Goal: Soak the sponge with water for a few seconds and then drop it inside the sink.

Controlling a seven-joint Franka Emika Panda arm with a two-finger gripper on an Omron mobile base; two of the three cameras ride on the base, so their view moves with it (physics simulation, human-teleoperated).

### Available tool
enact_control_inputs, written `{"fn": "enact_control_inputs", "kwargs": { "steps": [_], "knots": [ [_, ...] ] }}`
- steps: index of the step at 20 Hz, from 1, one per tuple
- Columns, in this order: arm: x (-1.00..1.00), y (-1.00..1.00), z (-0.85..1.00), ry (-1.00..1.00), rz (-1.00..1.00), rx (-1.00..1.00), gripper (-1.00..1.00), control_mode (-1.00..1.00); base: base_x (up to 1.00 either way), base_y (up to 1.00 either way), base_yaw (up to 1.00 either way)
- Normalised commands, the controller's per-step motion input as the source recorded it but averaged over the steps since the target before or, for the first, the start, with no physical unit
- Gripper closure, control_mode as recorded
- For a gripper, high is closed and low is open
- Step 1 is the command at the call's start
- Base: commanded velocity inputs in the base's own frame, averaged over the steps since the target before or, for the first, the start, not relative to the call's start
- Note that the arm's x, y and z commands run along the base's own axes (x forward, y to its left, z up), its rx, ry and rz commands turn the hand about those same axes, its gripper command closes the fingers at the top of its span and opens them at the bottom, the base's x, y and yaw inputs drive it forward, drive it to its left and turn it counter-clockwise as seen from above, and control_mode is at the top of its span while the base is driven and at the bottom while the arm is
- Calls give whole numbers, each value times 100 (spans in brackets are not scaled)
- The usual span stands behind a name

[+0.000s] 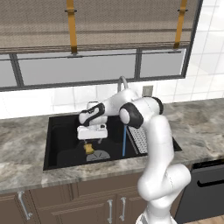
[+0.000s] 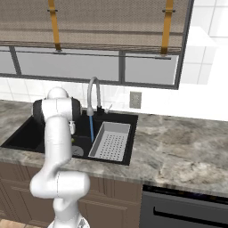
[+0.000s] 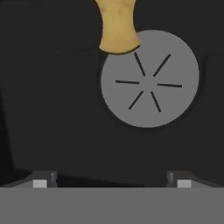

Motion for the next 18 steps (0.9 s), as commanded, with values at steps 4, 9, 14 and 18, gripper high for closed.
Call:
{"fn": "enact_control_inputs", "kwargs": {
  "steps": [4, 9, 14, 18],
  "knots": [
    [-39, -19, 75, -16, 0, 16, -100, -100, 0, 0, 0],
    [-59, -2, 49, -10, 0, 9, -100, -100, 0, 0, 0],
    [-75, -2, 30, -9, 2, 3, -100, -100, 0, 0, 0],
    [-69, 0, 37, -6, 2, 1, -100, -100, 0, 0, 0]
  ]
}}
